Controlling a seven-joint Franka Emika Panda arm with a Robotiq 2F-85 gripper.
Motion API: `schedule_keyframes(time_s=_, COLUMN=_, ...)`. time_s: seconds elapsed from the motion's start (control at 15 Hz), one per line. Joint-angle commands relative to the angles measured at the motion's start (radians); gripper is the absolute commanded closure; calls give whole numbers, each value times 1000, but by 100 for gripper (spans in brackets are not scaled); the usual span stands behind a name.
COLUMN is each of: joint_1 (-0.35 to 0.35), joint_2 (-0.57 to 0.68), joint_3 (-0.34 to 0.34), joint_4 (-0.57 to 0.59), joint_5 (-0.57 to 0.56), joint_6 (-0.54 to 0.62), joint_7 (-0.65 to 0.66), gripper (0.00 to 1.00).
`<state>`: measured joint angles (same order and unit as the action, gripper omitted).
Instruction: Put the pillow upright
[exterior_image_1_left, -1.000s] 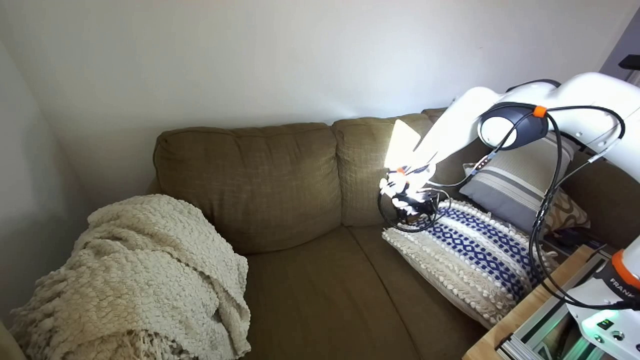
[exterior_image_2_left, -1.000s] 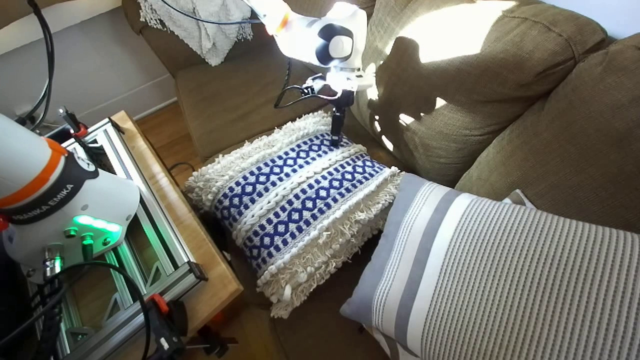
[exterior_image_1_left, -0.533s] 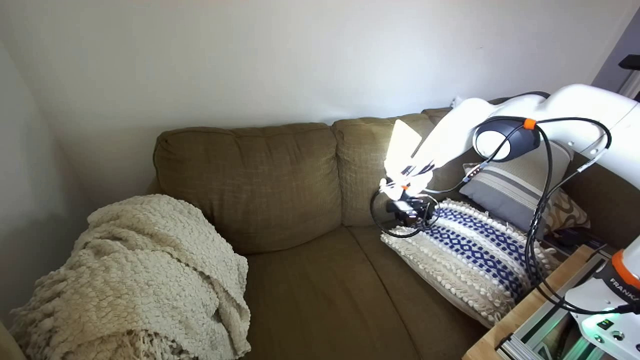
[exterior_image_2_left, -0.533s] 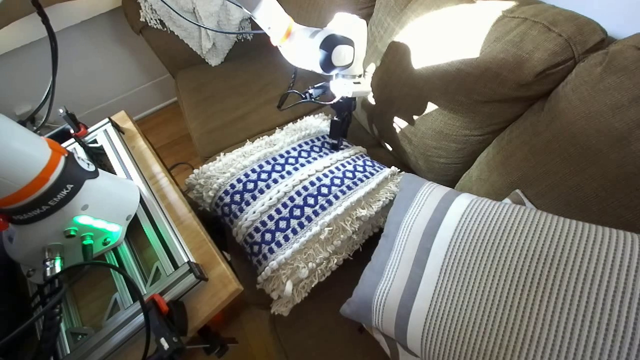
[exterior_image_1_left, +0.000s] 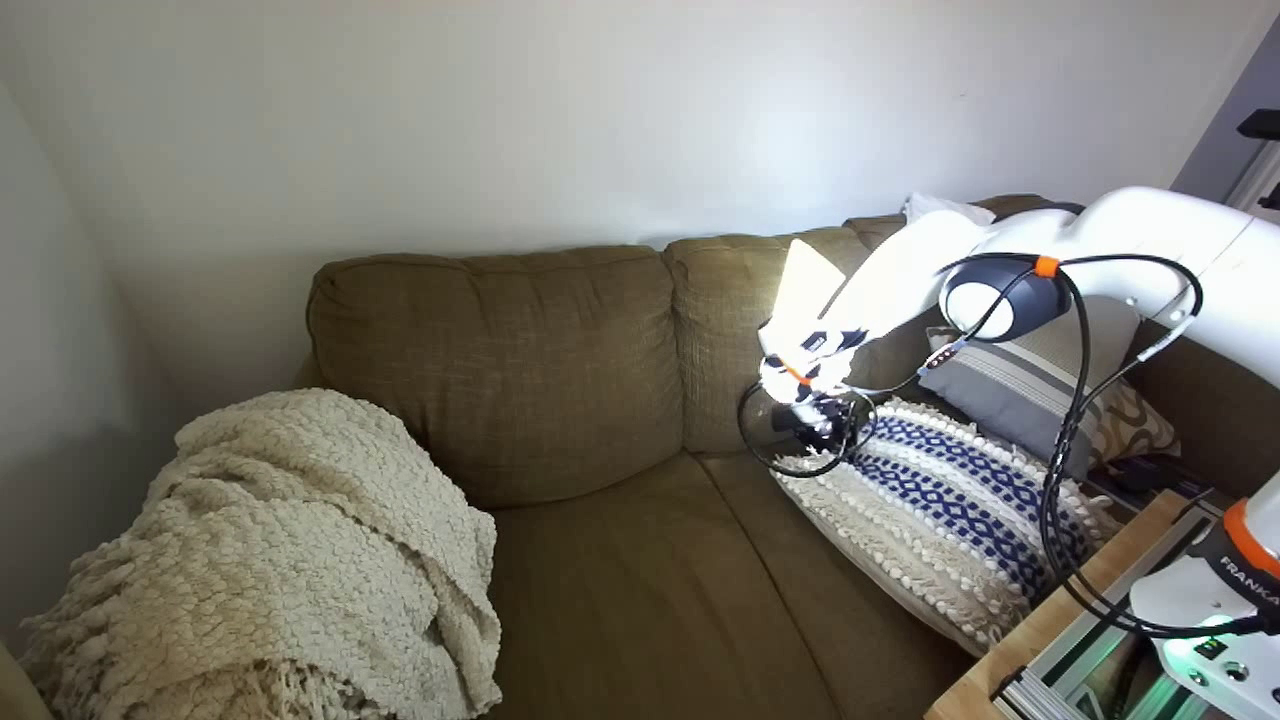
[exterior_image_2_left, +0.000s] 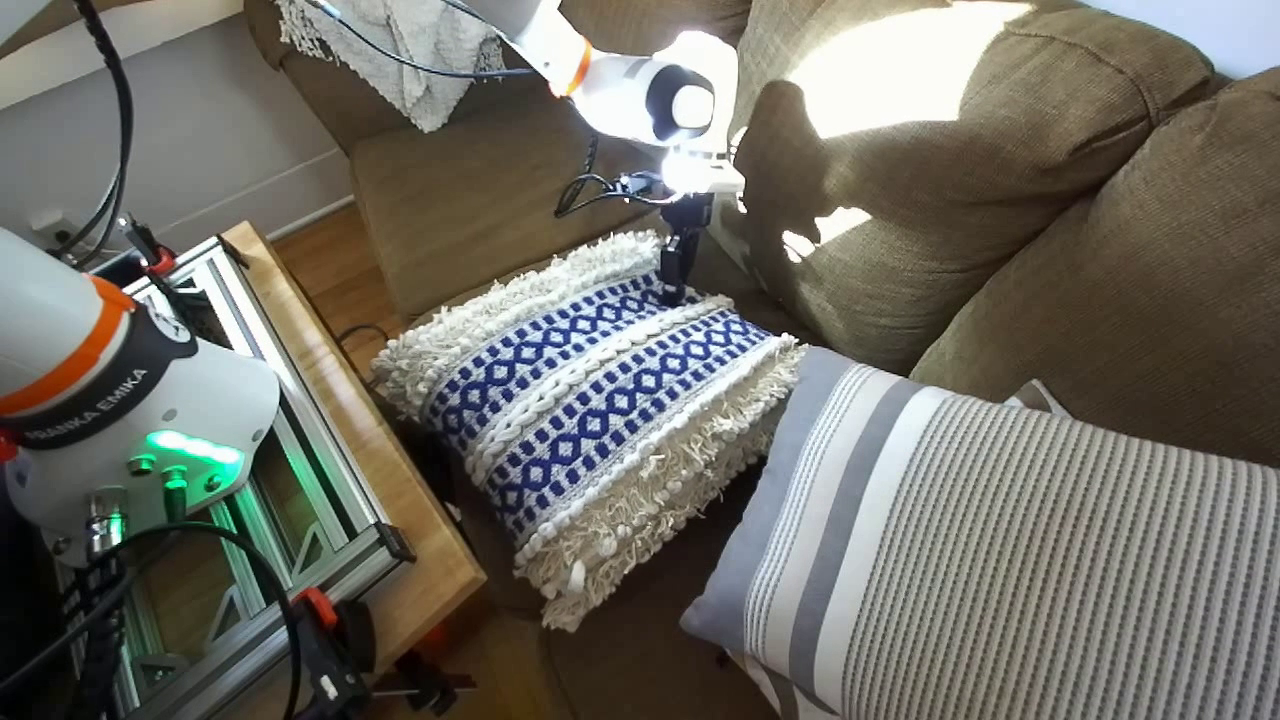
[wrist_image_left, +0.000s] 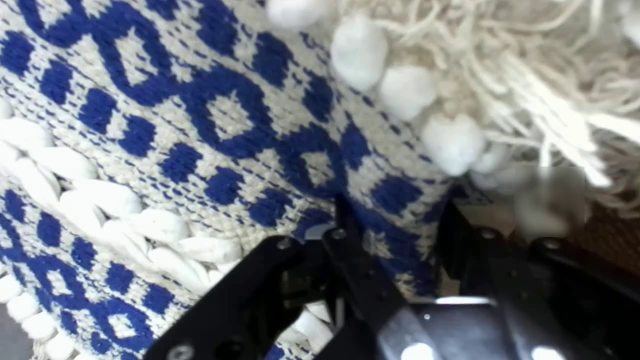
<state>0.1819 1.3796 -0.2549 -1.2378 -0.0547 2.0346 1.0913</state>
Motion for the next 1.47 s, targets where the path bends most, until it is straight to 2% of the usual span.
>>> schedule_keyframes(time_s=0.0, joint_1=-10, joint_2=14, joint_3=-2, joint_4=-12, joint_5=-9, joint_6=25, joint_7=-15, gripper=90)
schedule_keyframes(time_s=0.13, joint_1=8, joint_2=-37, joint_3=-10, joint_4=-82, joint_5=-13, joint_6=61, joint_7=-3, gripper=99)
schedule_keyframes(time_s=0.2, joint_1=18, joint_2=-69, joint_3=-12, joint_4=-126, joint_5=-11, joint_6=85, joint_7=4, gripper=95)
schedule_keyframes(time_s=0.27, joint_1=29, joint_2=-98, joint_3=-17, joint_4=-169, joint_5=-12, joint_6=109, joint_7=13, gripper=97)
schedule_keyframes(time_s=0.47, joint_1=84, joint_2=-205, joint_3=-46, joint_4=-331, joint_5=-21, joint_6=209, joint_7=61, gripper=96)
schedule_keyframes(time_s=0.87, joint_1=186, joint_2=-388, joint_3=-117, joint_4=-614, joint_5=-80, joint_6=433, joint_7=272, gripper=96)
schedule_keyframes(time_s=1.07, joint_1=266, joint_2=-476, joint_3=-184, joint_4=-764, joint_5=-125, joint_6=586, joint_7=386, gripper=96)
schedule_keyframes(time_s=1.27, joint_1=398, joint_2=-566, joint_3=-298, joint_4=-924, joint_5=-186, joint_6=698, joint_7=522, gripper=96)
schedule_keyframes(time_s=1.4, joint_1=500, joint_2=-607, joint_3=-390, joint_4=-998, joint_5=-231, joint_6=730, joint_7=612, gripper=96)
